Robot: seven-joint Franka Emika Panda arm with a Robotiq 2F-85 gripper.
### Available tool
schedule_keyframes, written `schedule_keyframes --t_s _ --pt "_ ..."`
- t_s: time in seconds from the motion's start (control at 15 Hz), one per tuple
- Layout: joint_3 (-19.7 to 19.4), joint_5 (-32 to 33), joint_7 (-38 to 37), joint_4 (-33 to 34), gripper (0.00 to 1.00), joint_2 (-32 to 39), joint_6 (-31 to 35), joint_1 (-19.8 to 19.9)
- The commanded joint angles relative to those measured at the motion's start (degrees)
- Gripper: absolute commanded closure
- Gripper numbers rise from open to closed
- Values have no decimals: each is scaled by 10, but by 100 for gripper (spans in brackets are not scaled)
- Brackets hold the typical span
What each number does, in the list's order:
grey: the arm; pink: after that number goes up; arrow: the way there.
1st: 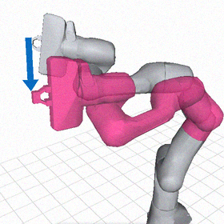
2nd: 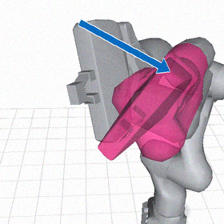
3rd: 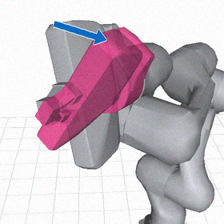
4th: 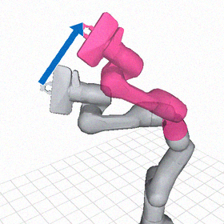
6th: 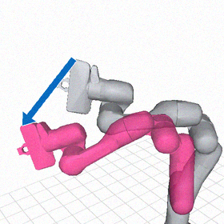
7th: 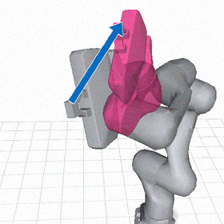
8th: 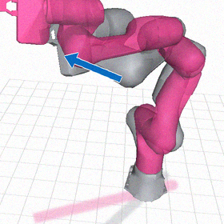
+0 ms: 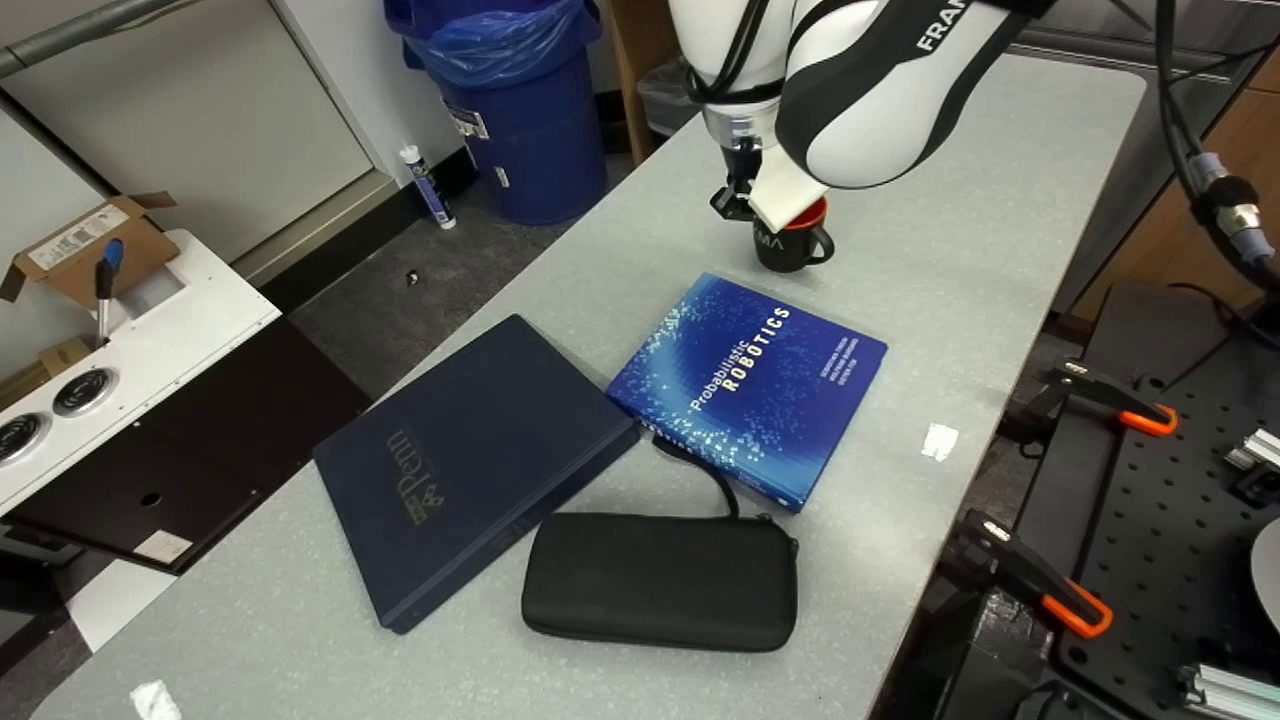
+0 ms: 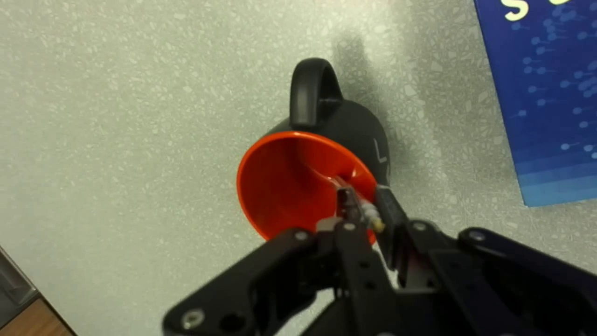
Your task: Remove the pen from the mug and put it on the table
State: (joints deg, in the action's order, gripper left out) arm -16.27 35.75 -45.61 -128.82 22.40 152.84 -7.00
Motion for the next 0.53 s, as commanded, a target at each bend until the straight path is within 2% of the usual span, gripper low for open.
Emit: schedule_keyframes --t_s 0.0,0.2,0.47 --pt "-15 24 -23 -20 97 -33 -7 -15" --pt "-14 25 -11 -45 97 -77 -5 -8" --pt "-9 78 -17 -107 97 -167 36 10"
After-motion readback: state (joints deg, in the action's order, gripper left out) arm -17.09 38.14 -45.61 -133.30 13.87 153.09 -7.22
